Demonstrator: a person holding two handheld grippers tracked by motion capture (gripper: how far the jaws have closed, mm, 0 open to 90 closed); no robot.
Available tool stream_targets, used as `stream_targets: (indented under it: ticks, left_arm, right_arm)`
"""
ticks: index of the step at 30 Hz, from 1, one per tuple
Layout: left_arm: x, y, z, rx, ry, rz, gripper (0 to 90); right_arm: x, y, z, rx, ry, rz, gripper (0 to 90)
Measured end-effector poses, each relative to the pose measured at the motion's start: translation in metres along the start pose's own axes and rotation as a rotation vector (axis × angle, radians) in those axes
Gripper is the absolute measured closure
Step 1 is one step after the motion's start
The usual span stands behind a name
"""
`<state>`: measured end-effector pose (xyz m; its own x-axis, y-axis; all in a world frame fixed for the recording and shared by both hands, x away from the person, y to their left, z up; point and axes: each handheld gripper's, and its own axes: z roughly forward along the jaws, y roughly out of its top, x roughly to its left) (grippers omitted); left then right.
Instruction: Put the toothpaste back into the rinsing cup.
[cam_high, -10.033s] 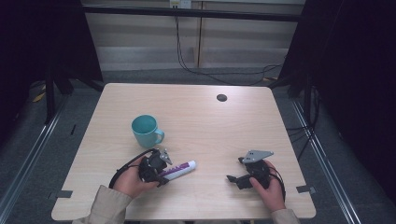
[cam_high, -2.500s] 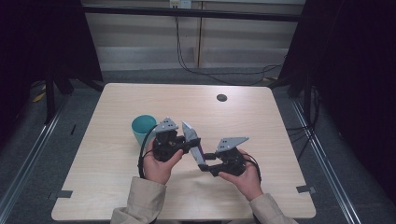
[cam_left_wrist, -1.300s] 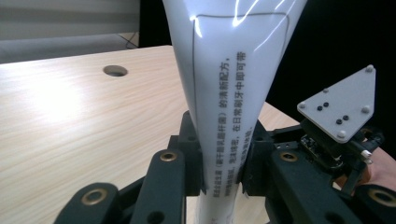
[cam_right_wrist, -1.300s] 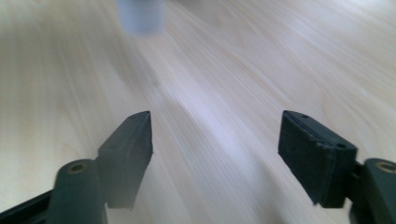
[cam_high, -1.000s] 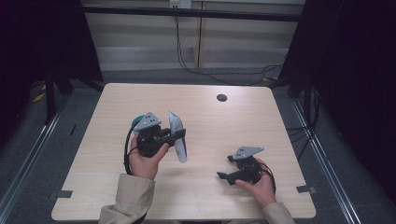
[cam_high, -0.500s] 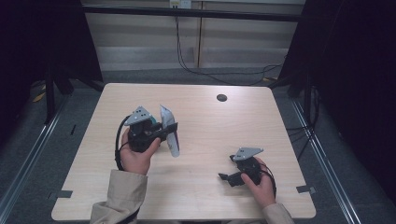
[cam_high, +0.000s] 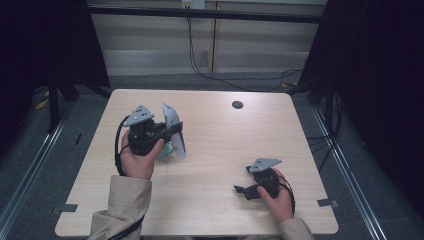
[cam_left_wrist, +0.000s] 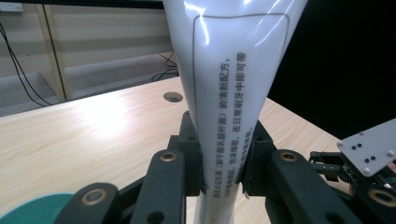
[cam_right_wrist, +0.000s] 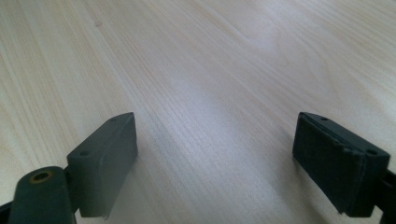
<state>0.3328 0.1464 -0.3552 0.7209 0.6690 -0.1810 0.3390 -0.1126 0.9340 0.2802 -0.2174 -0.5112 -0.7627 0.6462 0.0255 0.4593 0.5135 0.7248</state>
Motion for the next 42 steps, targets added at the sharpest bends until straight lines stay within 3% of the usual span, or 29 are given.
stream_targets:
  ticks: [14,42]
  left_arm:
    - [0.012,0.017,-0.006,-0.026,0.037,0.003,74.4]
    - [0.042,0.028,-0.001,-0.058,0.097,-0.024,74.4]
  right_arm:
    - [0.0,0.0,0.0,-0.001,0.0,-0.003,13.5]
    - [0.001,0.0,0.0,0.0,0.004,-0.003,13.6]
